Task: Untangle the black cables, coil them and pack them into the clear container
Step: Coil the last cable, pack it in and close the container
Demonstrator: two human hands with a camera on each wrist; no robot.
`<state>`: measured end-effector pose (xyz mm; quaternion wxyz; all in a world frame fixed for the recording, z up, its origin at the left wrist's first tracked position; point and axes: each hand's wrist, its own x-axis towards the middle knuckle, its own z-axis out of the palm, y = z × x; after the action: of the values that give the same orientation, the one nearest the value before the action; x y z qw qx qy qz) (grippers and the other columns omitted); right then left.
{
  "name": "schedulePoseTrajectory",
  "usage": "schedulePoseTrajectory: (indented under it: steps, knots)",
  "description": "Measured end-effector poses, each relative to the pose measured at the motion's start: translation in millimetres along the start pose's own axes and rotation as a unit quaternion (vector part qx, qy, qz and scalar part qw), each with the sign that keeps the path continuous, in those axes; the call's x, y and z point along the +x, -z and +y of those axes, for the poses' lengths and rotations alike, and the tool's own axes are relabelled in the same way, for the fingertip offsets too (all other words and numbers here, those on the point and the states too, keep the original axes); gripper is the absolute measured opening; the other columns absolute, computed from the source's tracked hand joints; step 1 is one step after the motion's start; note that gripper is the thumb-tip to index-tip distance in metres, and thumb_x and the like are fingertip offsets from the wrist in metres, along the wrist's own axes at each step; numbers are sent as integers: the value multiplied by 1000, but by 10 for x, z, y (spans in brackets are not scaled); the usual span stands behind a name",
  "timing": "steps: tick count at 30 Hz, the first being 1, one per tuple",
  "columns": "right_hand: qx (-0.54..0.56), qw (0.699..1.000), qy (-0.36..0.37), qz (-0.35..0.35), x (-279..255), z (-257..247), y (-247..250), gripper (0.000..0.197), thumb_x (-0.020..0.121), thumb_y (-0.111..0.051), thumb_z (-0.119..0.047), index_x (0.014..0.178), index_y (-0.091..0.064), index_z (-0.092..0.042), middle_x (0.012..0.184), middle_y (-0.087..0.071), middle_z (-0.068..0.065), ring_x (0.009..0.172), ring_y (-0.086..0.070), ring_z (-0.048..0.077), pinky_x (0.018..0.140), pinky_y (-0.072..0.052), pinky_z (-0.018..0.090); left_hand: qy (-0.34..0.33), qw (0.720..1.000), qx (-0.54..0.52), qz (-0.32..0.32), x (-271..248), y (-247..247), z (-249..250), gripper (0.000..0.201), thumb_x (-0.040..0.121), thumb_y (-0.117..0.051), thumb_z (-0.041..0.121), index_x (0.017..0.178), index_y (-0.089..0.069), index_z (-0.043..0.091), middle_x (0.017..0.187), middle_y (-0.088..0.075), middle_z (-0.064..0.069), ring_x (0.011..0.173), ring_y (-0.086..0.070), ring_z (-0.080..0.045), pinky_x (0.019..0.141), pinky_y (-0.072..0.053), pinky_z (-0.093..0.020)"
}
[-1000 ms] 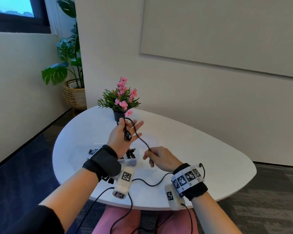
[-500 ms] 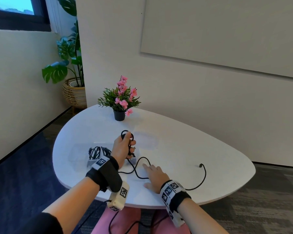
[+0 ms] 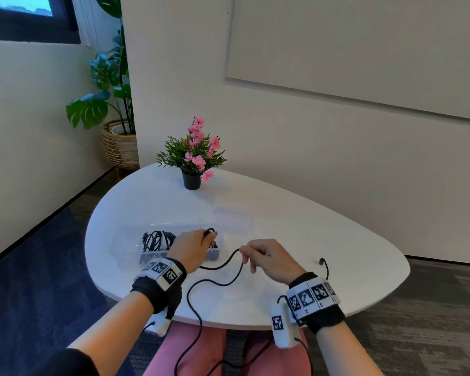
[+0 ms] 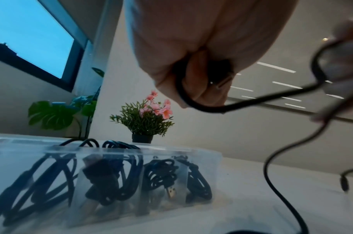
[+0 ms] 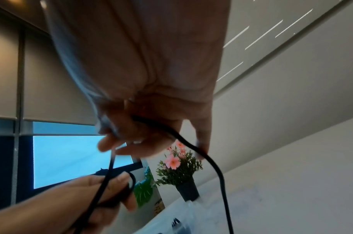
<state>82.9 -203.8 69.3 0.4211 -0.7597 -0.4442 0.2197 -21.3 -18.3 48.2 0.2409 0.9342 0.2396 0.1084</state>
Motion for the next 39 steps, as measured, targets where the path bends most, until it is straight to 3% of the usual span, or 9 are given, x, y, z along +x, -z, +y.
schedulePoseTrajectory:
  steps: [7,10,13,18,23,29,31,34,39]
  knots:
    - [-6,987,26,156,173,-105,78,36,93,-54,-34,60,-60,-19,41,-36,-9,42,-31,6,51,-30,19,-134,984,18,-118,-149,-6,196,82,63,-18,92,62,-57,19,57,-52,7,57,-52,-13,58,-36,-28]
    - [46,978,-3,206,218,-56,95,37,92,-57,-33,59,-64,-17,38,-27,-10,38,-24,8,53,-36,22,-132,980,48,-141,-114,72,253,56,78,-44,75,65,-49,20,61,-51,4,59,-51,-14,62,-42,-31]
    - [102,965,-36,238,234,-78,107,32,89,-62,-30,62,-68,-14,43,-23,-3,37,-20,9,43,-28,13,-88,963,-190,-167,-94,150,262,36,90,-47,54,67,-53,27,63,-51,3,57,-46,-18,59,-42,-31]
    - [171,954,-37,244,254,-130,117,20,87,-65,-25,71,-65,-13,36,-35,-14,38,-25,5,43,-26,18,-34,874,-482,-56,-107,260,350,39,95,-36,42,85,-62,16,76,-53,0,71,-51,-12,71,-42,-29]
    - [173,965,-16,198,198,-45,-46,10,94,-52,-23,87,-56,-17,60,-46,-8,44,-36,2,46,-29,19,67,668,-741,23,14,411,350,39,102,-29,35,75,-49,14,129,-58,-10,123,-52,-20,95,-42,-41]
    - [55,994,42,82,107,-13,-224,14,90,-60,-14,92,-70,-24,58,-59,-19,58,-48,-2,59,-37,12,126,557,-814,102,159,590,254,32,101,-34,36,86,-48,12,79,-62,-2,72,-69,-16,83,-51,-48]
    - [44,998,48,18,49,-107,-233,18,91,-59,-14,101,-72,-22,55,-59,-16,56,-49,2,59,-40,15,149,590,-784,124,188,610,224,26,101,-37,34,83,-45,16,64,-49,3,45,-52,-7,61,-51,-32]
    - [-14,998,57,-31,1,-320,-165,20,90,-58,-17,104,-72,-20,53,-58,-12,53,-51,1,58,-40,14,146,741,-634,164,221,580,191,21,100,-40,32,85,-44,18,64,-43,3,40,-37,-8,38,-32,-18]
    - [-196,974,114,11,125,-645,35,11,84,-62,-31,85,-71,-25,58,-63,-16,60,-57,-2,68,-51,30,-16,982,-166,85,135,403,336,35,101,-32,33,82,-56,15,66,-57,-1,64,-56,-24,63,-44,-34]
